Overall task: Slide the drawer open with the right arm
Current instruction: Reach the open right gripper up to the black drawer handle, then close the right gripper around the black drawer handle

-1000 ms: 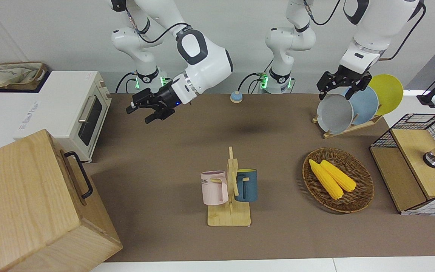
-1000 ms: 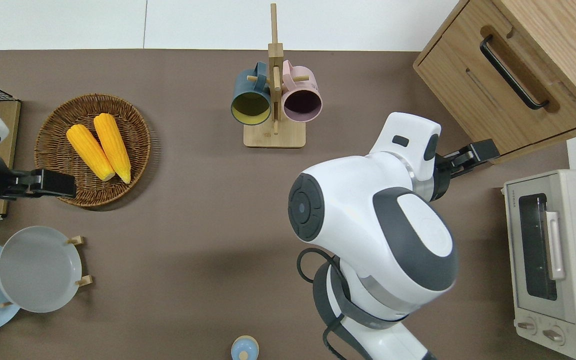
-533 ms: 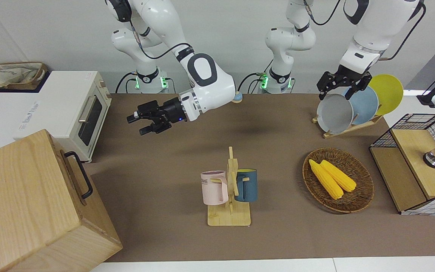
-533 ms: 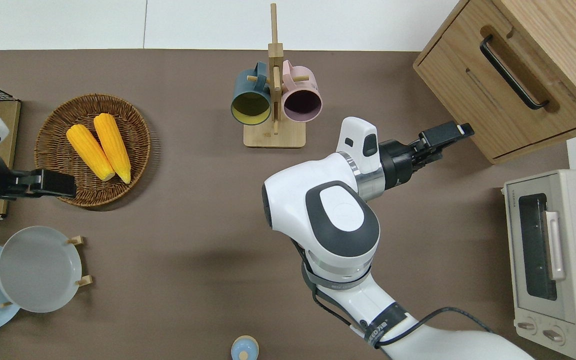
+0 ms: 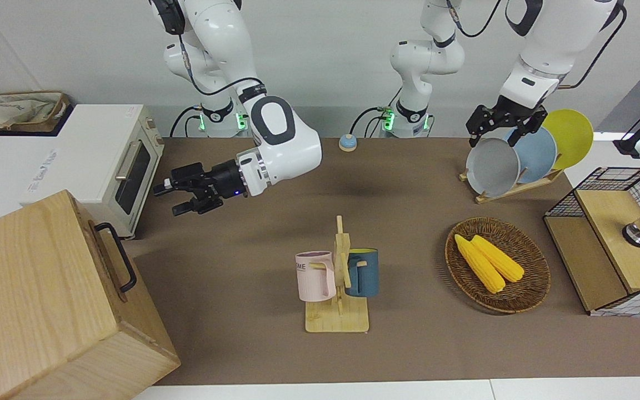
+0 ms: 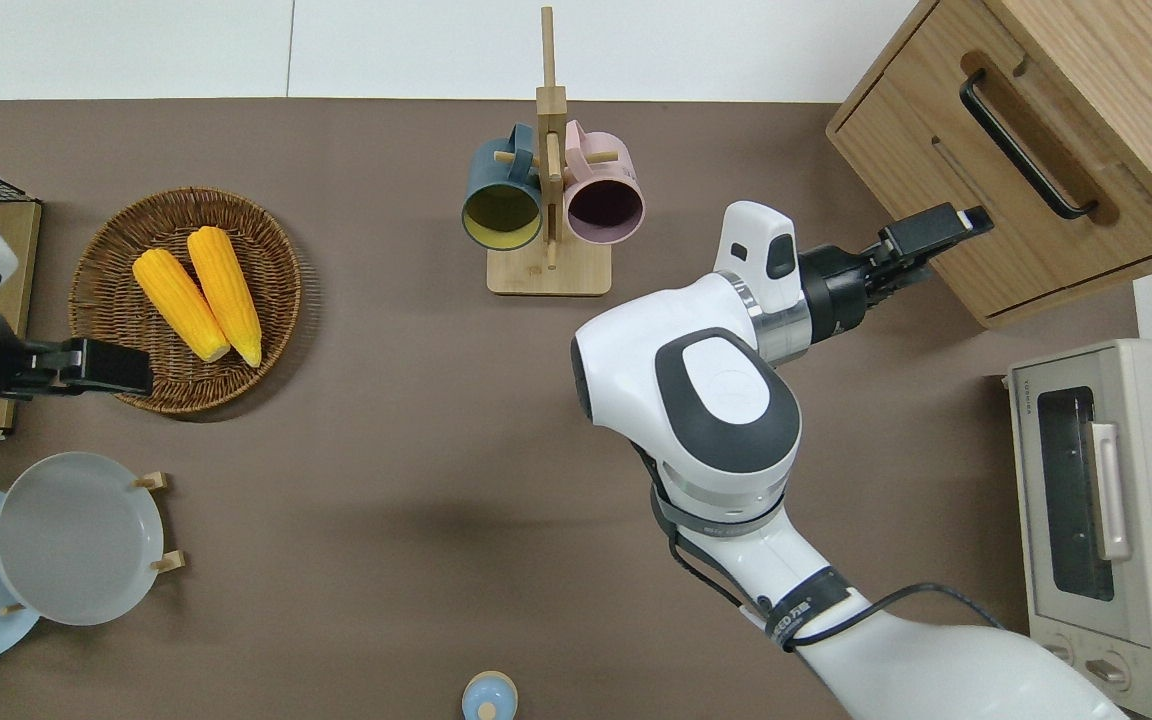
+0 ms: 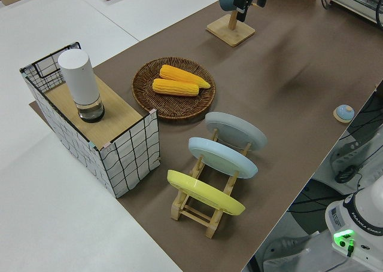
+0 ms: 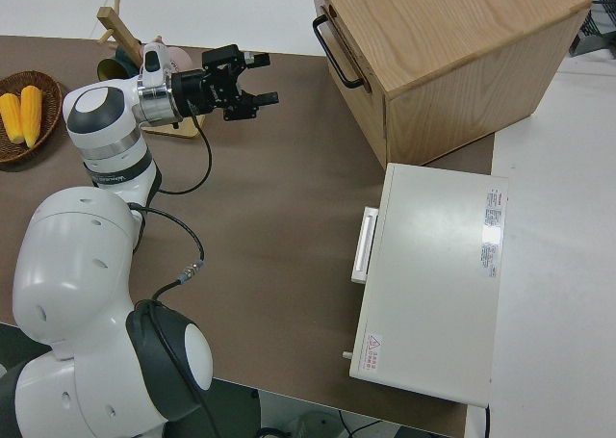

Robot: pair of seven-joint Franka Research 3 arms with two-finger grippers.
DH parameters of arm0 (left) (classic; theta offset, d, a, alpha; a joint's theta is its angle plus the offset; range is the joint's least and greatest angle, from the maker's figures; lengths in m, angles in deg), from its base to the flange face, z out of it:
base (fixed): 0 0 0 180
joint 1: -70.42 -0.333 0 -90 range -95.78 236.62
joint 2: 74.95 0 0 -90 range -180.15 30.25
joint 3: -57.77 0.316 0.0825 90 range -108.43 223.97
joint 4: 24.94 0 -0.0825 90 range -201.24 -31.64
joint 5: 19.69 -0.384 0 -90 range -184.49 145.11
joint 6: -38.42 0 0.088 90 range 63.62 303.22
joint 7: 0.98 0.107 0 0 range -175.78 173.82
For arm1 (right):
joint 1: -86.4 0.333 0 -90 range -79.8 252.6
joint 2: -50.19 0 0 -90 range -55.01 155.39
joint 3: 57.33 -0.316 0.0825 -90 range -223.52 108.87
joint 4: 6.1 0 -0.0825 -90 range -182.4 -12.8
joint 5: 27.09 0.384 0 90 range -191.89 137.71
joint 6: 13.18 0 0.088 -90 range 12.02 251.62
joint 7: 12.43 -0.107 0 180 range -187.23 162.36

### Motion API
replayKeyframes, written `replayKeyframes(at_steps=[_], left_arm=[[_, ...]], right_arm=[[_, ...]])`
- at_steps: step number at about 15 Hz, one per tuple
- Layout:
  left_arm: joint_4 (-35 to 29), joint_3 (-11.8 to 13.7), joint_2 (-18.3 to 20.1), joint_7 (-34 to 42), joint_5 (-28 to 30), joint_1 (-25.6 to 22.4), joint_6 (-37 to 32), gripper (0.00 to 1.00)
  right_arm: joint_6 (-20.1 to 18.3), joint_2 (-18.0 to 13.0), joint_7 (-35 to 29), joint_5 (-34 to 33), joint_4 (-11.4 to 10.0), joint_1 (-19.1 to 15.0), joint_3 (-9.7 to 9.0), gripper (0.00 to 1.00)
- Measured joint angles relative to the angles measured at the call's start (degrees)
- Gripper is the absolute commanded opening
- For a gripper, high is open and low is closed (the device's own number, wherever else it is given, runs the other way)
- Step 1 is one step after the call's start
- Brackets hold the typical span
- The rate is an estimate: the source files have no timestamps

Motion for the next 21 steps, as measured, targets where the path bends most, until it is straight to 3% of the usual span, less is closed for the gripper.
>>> replayKeyframes(at_steps=[3,8,17,21], left_arm=[[0.00,0.00,0.00,0.00,0.00,0.00,0.00,1.00],[0.00,0.00,0.00,0.00,0.00,0.00,0.00,1.00],[0.00,0.00,0.00,0.00,0.00,0.00,0.00,1.00],[0.00,0.00,0.00,0.00,0.00,0.00,0.00,1.00]], right_arm=[[3.65,0.04,-0.99,-1.03,-0.03,-0.31,1.59,0.992],[10.95,0.53,-2.41,-1.92,-0.23,-0.51,5.97,0.987],[18.55,1.08,-5.17,-6.81,-1.00,-3.64,7.57,0.912],[20.33,1.83,-6.22,-8.08,-1.02,-4.04,8.24,0.785]])
